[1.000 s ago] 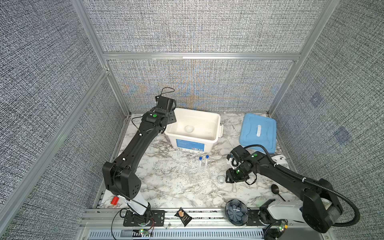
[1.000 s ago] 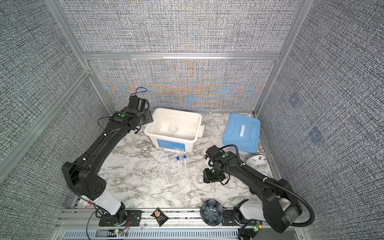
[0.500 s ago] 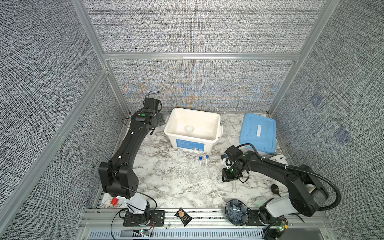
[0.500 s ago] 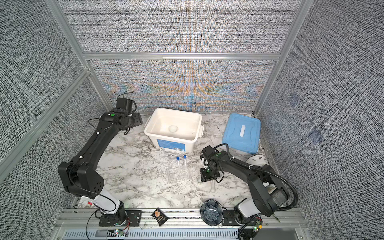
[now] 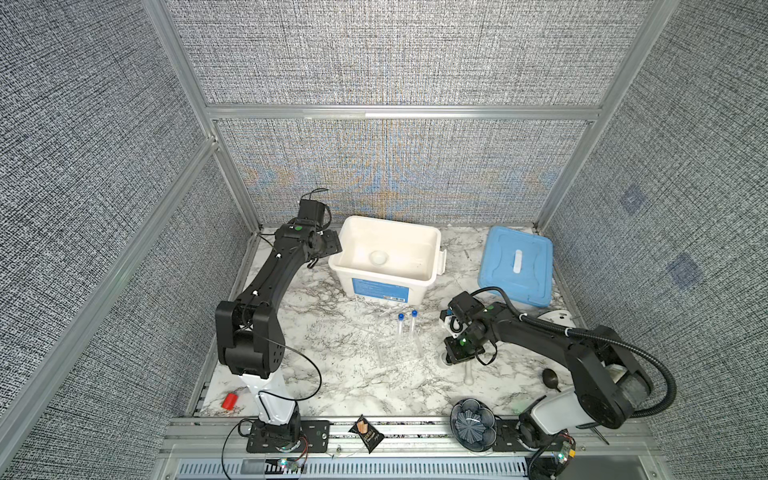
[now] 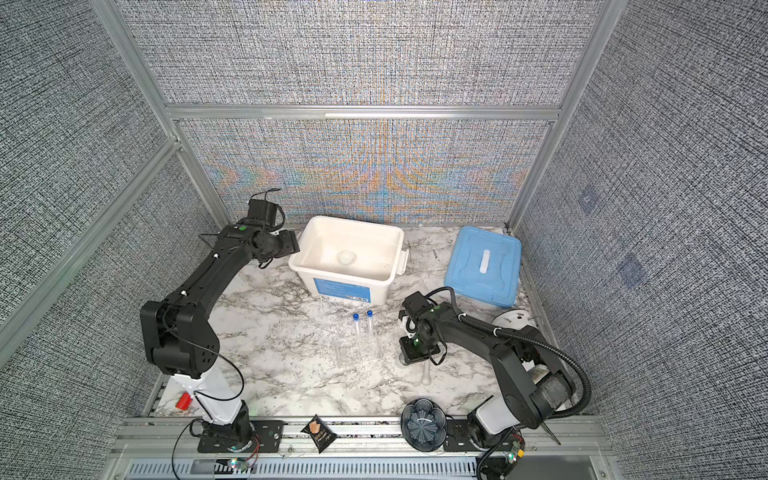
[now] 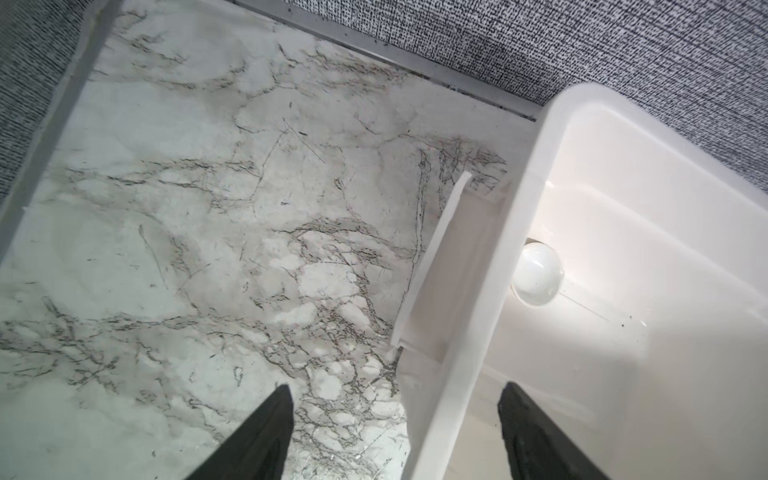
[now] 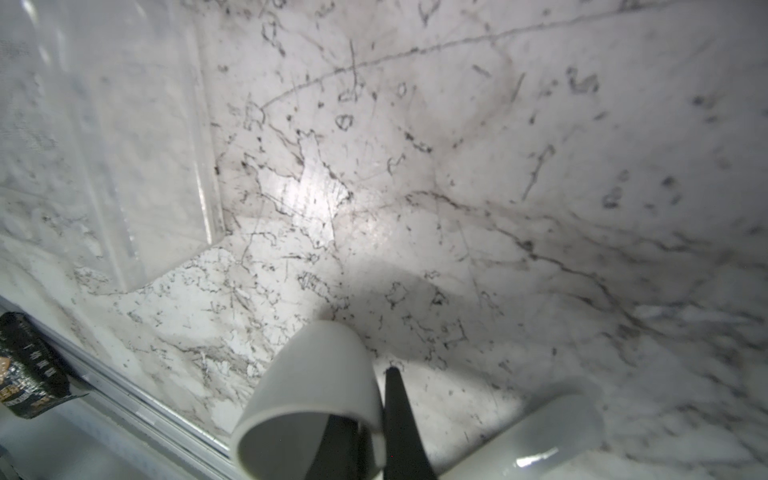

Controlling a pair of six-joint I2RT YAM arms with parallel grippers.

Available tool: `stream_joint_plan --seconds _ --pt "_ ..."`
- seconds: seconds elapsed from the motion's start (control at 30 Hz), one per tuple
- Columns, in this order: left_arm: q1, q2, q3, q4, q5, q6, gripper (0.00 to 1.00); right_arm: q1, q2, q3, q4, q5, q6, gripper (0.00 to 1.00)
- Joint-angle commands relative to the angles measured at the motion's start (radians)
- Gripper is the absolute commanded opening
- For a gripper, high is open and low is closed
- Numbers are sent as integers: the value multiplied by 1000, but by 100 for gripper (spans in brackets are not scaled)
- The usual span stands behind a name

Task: Organize the chemistry lab equipment
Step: 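Lift the white cup with the right gripper and carry it over the bin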

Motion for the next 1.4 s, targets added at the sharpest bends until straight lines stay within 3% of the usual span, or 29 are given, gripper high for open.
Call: stream_joint_plan --seconds 0.0,0.33,0.47,0.63,0.87,1.03,1.37 --pt "0 23 25 -47 80 20 78 1 -15 4 -8 33 4 0" --pt "-2 88 60 -106 208 63 72 -43 -117 25 -41 115 53 0" --pt "-2 100 37 -73 310 49 65 -142 -183 108 -114 110 57 0" --pt "-14 86 10 -52 360 40 63 -249 -200 318 -226 127 34 0" --pt "-75 63 -49 -14 396 -16 62 -264 -93 637 -317 104 38 0" --pt "-138 69 -30 -58 323 6 62 -261 19 825 -360 31 7 0" --pt "-217 117 42 -113 328 13 62 -206 270 1082 -445 -16 -65 0"
